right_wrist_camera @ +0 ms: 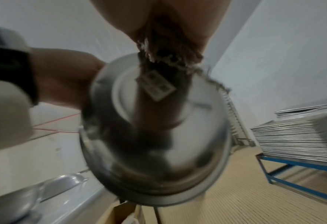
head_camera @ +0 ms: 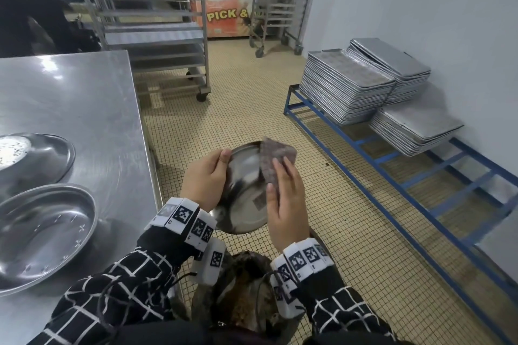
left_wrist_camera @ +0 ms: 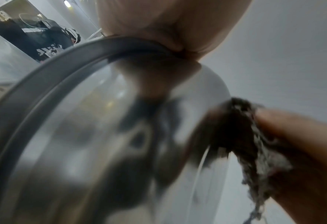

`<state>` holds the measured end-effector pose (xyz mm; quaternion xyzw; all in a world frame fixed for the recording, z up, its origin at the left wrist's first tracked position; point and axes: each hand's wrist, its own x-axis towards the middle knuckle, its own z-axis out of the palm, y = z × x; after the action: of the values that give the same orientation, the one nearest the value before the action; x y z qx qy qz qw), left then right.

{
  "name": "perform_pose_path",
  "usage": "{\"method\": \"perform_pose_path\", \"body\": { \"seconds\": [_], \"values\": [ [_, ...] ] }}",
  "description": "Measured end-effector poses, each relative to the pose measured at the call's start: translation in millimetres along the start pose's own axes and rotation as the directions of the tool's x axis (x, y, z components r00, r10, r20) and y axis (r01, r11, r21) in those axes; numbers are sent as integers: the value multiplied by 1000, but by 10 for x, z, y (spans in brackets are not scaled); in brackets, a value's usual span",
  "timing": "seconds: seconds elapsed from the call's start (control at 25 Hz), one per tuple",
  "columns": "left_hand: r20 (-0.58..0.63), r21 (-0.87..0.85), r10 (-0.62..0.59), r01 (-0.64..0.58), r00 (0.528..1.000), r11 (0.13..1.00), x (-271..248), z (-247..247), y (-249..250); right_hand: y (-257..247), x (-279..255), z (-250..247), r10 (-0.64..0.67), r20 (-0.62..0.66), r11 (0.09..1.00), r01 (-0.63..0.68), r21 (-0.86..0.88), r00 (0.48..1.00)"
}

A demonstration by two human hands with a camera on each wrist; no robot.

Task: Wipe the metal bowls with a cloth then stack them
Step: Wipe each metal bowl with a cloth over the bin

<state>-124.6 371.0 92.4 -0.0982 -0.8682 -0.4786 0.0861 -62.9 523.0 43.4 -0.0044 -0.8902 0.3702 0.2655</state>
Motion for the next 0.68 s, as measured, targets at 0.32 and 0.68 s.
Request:
{"method": "perform_pose_path", "body": {
  "seconds": [0.32, 0.68],
  "values": [
    [-15, -102, 41, -43, 999, 994, -51, 3, 115, -190, 244, 96, -40, -140, 986, 17, -167, 989],
    [94, -285, -86, 110, 992, 952, -64, -73, -195, 263, 155, -223, 687, 94, 612, -643, 460, 721]
  ]
}}
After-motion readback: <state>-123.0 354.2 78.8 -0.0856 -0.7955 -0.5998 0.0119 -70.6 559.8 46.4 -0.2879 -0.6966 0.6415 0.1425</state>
